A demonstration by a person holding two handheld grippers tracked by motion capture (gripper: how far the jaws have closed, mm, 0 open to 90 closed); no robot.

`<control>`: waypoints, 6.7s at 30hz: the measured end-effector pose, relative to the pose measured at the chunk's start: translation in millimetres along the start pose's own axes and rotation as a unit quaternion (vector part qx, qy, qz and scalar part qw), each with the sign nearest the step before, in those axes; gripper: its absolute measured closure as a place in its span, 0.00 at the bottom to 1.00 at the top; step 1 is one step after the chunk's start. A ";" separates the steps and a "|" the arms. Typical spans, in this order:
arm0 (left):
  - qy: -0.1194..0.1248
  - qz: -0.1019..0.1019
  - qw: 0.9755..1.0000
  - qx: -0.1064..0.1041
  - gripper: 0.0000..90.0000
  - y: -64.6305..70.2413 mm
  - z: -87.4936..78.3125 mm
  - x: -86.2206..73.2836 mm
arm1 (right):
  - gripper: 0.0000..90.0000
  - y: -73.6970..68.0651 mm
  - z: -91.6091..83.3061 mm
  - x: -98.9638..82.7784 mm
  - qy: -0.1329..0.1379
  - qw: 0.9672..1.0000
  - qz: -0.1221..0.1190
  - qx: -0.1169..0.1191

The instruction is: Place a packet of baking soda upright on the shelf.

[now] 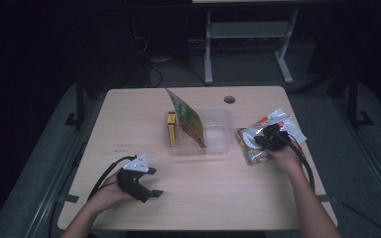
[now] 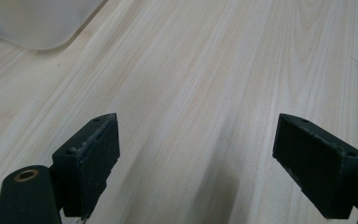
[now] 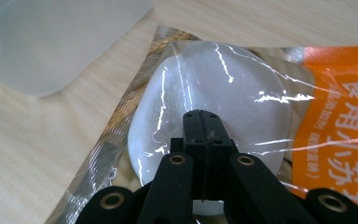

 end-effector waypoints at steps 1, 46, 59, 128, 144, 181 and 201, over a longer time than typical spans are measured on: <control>0.000 0.000 1.000 0.000 0.16 0.0 0.1 0.0 | 1.00 -1.3 -1.5 -1.6 0.001 1.000 -0.003 0.001; 0.005 0.000 1.000 -0.003 0.16 2.2 0.6 0.7 | 1.00 -64.3 -32.6 -21.8 -0.037 0.984 -0.115 0.127; 0.002 0.004 1.000 -0.005 0.16 2.3 0.7 0.8 | 1.00 -79.6 -36.1 -25.1 -0.043 0.975 -0.131 0.174; -0.004 0.016 1.000 -0.024 0.16 12.3 10.3 5.4 | 0.46 -61.2 -10.4 -1.4 -0.066 0.954 -0.005 0.292; -0.001 0.017 1.000 -0.021 0.16 12.1 8.7 5.3 | 1.00 -80.1 -22.7 1.3 -0.050 0.957 -0.081 0.276; 0.009 0.017 1.000 -0.021 0.16 10.9 7.0 5.8 | 1.00 -98.4 -87.1 35.9 0.072 0.957 -0.136 0.245; 0.011 0.011 1.000 -0.023 0.16 9.8 5.5 6.0 | 1.00 -103.7 -122.7 52.3 0.143 0.949 -0.147 0.241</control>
Point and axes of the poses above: each handheld gripper's, and its own axes: z roughly forward along the jaws, x roughly out of its top, y roughly to its right, the point moved 1 cm from there along z, roughly forward along the jaws, and after that the axes turned 2 degrees about y, right-handed, at the moved point
